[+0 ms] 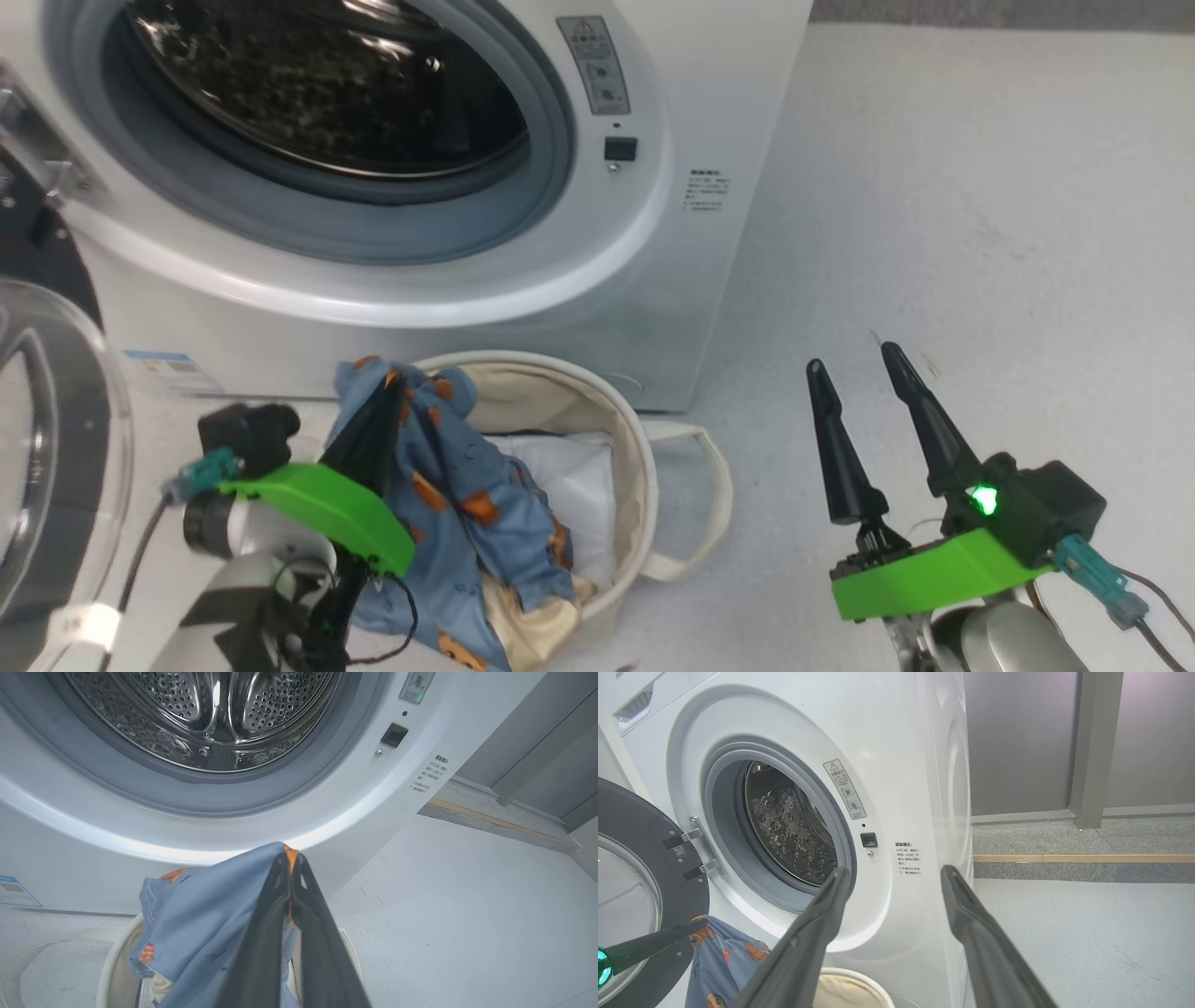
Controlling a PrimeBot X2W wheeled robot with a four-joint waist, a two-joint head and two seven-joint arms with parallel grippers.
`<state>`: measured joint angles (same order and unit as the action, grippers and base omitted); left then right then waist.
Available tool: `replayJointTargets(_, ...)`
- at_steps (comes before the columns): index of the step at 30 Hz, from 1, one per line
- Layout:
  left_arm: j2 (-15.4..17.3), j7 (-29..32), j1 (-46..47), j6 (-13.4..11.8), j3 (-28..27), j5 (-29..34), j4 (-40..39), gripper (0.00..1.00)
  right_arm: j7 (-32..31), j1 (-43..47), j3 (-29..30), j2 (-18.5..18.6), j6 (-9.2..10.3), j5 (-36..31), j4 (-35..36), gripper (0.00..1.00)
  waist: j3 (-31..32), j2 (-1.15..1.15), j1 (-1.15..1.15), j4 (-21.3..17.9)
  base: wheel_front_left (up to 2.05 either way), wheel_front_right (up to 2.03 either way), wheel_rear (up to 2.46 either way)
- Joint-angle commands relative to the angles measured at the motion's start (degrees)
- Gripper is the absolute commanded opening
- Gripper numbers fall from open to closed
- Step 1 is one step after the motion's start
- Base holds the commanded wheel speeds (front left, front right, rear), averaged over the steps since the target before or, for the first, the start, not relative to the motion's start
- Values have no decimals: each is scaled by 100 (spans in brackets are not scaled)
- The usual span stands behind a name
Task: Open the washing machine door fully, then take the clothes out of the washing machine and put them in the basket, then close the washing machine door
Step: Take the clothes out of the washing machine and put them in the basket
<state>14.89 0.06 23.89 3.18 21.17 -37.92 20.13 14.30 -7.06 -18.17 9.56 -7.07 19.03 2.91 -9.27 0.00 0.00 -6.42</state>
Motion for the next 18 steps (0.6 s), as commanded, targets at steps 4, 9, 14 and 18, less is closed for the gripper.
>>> replayJointTargets(4,-191,-851,512,226,-173,33,1236,0,70,-238,-122,0,-42,-103,219,100,-309,0,0,-220,0,0,0)
replayJointTargets(9,-523,-1009,1089,371,99,35,3185,100,70,-342,-102,-10,-42,-174,270,100,-564,0,0,-458,0,0,0)
replayJointTargets(14,-708,-1030,1380,421,397,23,3703,100,70,-306,-8,-14,-42,-200,271,100,-555,0,0,-424,0,0,0)
replayJointTargets(18,-802,-1165,1464,428,684,-89,3734,100,70,-281,-12,-23,-42,-185,241,100,-397,0,0,-269,0,0,0)
